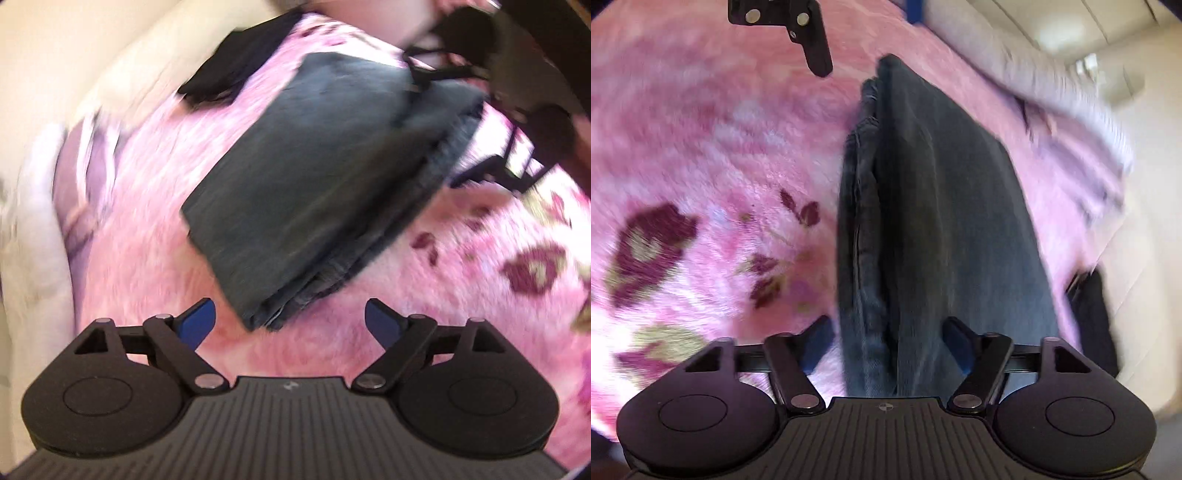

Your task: Fold clothes

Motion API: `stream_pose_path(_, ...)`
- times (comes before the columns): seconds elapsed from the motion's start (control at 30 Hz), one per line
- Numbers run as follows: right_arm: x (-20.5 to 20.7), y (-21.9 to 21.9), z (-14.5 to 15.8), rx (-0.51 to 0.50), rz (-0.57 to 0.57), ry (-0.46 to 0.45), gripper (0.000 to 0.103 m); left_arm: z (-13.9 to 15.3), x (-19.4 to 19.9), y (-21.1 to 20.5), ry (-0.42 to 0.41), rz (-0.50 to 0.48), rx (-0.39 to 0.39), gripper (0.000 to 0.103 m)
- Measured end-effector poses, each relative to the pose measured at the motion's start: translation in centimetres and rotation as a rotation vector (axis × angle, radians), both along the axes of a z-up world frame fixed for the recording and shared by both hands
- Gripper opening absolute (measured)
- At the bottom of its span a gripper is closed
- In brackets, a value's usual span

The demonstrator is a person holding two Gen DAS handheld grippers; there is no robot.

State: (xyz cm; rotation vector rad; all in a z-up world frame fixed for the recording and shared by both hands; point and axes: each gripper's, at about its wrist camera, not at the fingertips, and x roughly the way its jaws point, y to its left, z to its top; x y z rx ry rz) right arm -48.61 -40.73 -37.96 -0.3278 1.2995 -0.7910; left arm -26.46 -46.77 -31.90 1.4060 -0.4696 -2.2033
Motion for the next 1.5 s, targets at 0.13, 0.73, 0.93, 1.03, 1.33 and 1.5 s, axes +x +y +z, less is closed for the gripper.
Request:
stream_pose_path(0.13,-1.4,-2.4,1.8,0.095,-0.09,-0.069,0.044,-2.4,-1.5,0.8,-0.021,-0.114,-0.095,0.089)
stream_pose_path(0.73,-1.5,-0.1,6.7,0.082,-0.135,-0.161,0.068,-3.9,-5.9,-4.6,-0.129,-0.169,-0.166,0.045)
stream_pose_path(0.93,0.1,-1.9,1.5,-0.085,-0.143,0.05,0.08,-1.2,-6.3,-6.2,-0.11,-0.116,-0.045,0.043)
stream_pose_path(1.03,-2.1,-4.1,1.5,-0.04,-0.201,0.087,0.047,-0.3,-6.0,-5.6,-0.117,-0.117,-0.015,0.041)
stream_pose_path(1.33,-3.7,-1.7,12.6,0.086,-0.14,0.003,0.022,7.5,-4.9,-1.5,-0.099,-0.058,0.114,0.038)
stream_pose_path(1.5,-3.2,3.0,17.4,0.138,-0.123,-0.007,0.022,11.3,-3.3,2.5,-0.068,-0.043,0.16,0.038)
